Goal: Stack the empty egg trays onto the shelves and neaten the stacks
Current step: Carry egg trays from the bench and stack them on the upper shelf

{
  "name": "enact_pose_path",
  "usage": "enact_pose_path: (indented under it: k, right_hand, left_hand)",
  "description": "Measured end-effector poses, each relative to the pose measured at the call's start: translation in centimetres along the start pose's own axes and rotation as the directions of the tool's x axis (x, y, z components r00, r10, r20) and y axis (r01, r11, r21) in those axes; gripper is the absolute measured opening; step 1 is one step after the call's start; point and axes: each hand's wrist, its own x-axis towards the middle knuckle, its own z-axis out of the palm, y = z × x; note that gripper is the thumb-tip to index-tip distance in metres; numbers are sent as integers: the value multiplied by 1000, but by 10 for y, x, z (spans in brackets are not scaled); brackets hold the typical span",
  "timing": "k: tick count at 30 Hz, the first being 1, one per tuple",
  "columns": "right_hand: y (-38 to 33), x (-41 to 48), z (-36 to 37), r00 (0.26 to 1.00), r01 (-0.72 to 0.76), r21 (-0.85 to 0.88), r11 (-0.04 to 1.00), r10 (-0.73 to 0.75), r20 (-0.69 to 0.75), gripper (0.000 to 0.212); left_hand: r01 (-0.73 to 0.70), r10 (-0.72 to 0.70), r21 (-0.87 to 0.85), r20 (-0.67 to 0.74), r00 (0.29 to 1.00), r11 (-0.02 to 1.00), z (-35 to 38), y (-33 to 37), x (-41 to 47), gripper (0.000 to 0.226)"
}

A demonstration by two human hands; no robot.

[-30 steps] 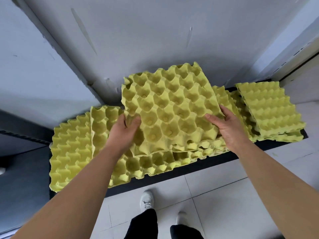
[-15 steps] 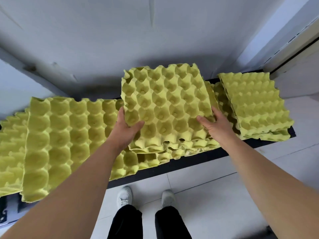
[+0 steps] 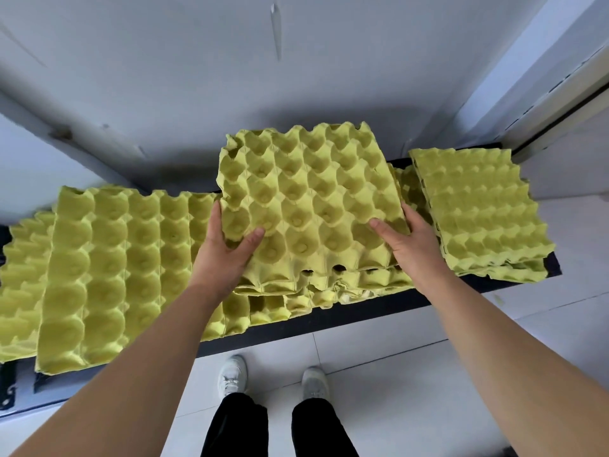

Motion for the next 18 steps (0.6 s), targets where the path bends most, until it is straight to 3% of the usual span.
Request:
enact_pose_path:
  k: [6,10,13,18]
  right_hand:
    - [-59,-39,-21,992,126,-2,992,-126,-8,85]
    - [-120,-73,-30,962,271,-41,962,-269,45,54]
    - [-169,-103,-31,922,386,-127,914,-381,67,69]
    - [-247,-154,-19,851,524,-132,841,-513,111,61]
  left_hand:
    - [-126,130,43,-117,985,991,-28,49,-53,95]
    - [-162,179,87,-241,954,983,-62,85,-100,92]
    - [-169,202,128,-319,926,977,-96,107,-139,98]
    - [-214,242,114,-423,873,970,-165,125,-196,109]
